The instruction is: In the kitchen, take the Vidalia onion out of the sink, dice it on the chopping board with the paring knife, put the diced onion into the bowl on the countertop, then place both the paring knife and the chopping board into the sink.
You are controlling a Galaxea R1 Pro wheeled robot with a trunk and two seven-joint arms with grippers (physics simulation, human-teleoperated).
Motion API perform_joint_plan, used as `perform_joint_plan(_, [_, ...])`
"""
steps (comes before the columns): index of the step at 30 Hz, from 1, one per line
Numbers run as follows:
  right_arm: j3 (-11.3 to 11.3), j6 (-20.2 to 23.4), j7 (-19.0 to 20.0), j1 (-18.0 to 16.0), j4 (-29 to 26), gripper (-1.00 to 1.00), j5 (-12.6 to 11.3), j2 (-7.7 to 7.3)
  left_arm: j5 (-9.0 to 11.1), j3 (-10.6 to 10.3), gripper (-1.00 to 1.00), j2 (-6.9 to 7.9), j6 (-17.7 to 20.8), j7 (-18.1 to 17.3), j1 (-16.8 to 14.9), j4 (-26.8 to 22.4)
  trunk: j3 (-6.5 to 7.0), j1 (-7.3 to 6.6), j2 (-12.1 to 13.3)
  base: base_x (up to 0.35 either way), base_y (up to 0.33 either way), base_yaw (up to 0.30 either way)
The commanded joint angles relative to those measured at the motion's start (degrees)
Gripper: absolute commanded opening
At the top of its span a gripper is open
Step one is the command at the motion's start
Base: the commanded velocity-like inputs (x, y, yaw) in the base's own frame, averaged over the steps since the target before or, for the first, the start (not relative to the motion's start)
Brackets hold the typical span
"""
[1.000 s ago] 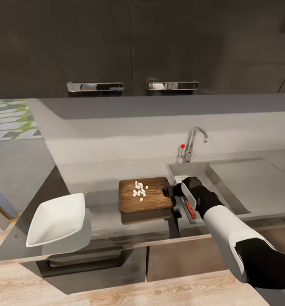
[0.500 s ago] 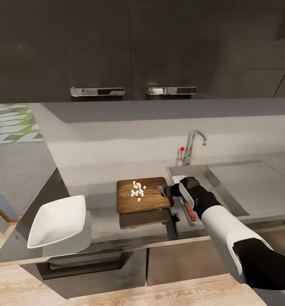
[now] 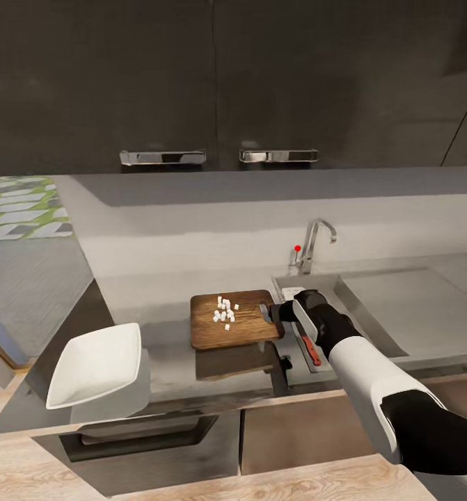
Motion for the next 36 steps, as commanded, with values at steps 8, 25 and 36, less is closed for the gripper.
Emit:
perform_joint_plan(8, [0.21,0.23,-0.06,-0.06,-0.04,-1.0,-0.36,-0.04,0.33,-0.18,1.0,-0.24,-0.46,-0.12,-0.12,0.27,0.6,0.04,-0.12,0.0,0.0,0.0])
perform_joint_plan(25, [0.21,0.24,-0.07,-0.06,-0.04,-1.0,-0.36,0.49,0.44,-0.09,1.0,-0.56,-0.28,-0.22,-0.12,0.31,2.13,0.04,-0.12,0.0,0.063,0.0])
perform_joint_plan(36, [0.21,0.25,-0.1,-0.06,-0.04,-1.0,-0.36,0.49,0.44,-0.11,1.0,-0.54,-0.27,-0.23,-0.12,0.35,3.13,0.04,-0.12,0.0,0.278,0.0])
